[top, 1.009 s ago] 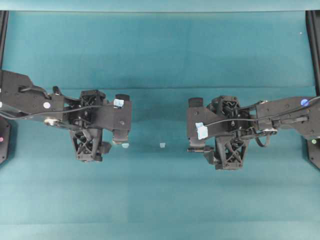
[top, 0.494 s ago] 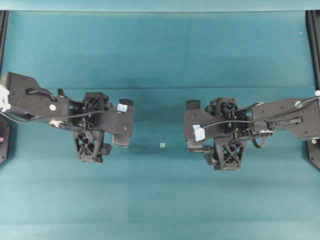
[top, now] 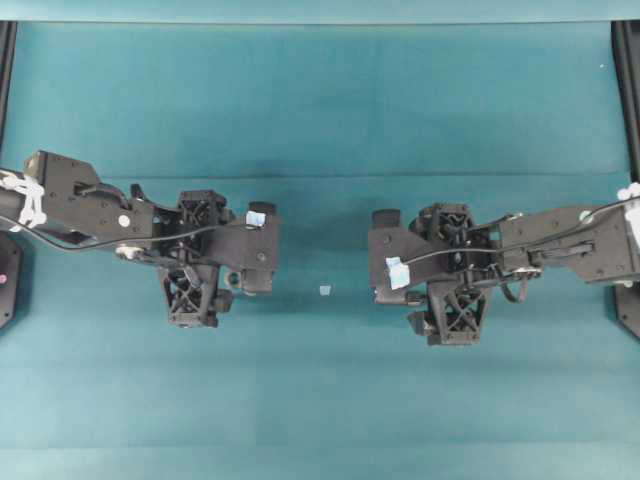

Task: Insert the washer onto the shaft with both hands.
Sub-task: 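Lower both open grippers around the washer and the threaded shaft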

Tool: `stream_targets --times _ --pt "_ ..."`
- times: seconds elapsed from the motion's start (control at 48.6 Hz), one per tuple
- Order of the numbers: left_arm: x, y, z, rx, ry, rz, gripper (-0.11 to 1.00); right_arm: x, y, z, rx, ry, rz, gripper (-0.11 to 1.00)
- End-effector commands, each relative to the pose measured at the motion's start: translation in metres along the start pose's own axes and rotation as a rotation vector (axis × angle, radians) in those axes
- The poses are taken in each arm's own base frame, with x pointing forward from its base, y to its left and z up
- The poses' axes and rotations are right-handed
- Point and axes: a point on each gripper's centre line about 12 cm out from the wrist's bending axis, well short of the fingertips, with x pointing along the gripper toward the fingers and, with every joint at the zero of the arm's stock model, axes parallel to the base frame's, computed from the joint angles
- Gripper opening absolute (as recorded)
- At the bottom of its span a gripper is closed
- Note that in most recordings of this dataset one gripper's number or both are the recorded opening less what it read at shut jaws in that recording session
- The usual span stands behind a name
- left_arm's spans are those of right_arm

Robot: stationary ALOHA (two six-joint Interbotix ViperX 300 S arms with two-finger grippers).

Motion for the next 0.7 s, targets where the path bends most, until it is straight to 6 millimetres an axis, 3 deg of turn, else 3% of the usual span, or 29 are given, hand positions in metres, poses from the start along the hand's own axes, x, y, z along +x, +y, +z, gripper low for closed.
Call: stream_targets --times 0.0,0.679 --pt "-0.0021 0.0007 0.0071 -0.010 -0.021 0.002 0.85 -0.0004 0.0012 0.0034 -0.003 -0.015 0.002 0.88" --pt "0.0042 0.0000 0.0059 -0.019 -0.009 0.000 0.85 0.0089 0.0036 -0.0026 0.009 -0.010 0.012 0.88"
